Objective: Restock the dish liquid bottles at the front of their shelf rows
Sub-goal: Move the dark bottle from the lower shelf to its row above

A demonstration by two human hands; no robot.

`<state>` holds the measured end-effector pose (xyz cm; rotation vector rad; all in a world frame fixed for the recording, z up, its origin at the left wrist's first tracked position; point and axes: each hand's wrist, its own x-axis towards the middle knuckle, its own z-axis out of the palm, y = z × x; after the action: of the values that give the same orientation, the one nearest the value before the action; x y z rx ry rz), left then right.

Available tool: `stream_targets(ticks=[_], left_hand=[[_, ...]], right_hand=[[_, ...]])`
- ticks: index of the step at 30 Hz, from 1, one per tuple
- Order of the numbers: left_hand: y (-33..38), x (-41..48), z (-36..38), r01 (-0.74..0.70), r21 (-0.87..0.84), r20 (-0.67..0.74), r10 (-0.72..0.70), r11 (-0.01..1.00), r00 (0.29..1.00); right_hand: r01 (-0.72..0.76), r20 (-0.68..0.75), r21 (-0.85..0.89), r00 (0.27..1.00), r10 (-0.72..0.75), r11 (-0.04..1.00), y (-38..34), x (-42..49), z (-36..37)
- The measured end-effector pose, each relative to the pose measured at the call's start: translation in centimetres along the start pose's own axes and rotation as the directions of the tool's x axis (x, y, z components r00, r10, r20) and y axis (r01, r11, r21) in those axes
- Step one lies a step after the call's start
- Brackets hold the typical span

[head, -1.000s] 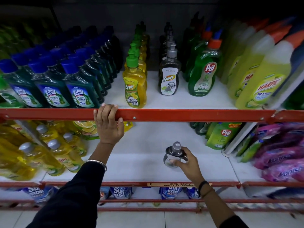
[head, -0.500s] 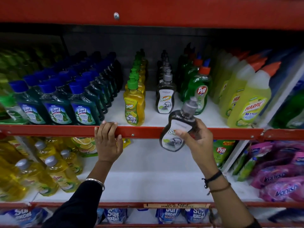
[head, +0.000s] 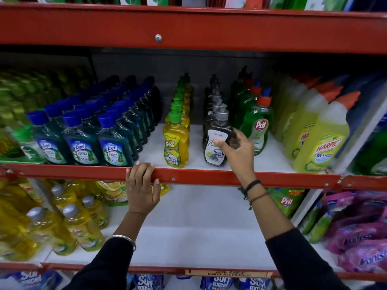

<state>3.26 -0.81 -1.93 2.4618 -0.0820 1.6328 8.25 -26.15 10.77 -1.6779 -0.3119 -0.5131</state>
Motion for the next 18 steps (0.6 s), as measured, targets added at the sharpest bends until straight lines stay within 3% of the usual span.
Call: stream_targets(ticks=[10, 14, 18], left_hand=[[3.2, 0.1, -0.4, 0.133, -0.040, 0.053, -0.131, 0.990, 0.990], [6.4, 1.1, -0.6, -0.004, -0.034, 0.138, 0.009, 0.999, 0.990], [9.8, 3.4, -0.4, -0.135, -0.060, 0.112, 0.141, 0.989, 0.984]], right_hand=[[0.030, 0.160, -0.102, 0.987, -0.014, 0.994, 0.2, 0.2, -1.3], [0.065, 0.183, -0.135, 0.982, -0.039, 0.989, 0.0, -0.7, -3.6], [0.190, 0.010, -0.100, 0.982, -0.190, 0.977, -0.5, -1.7, -8.5]])
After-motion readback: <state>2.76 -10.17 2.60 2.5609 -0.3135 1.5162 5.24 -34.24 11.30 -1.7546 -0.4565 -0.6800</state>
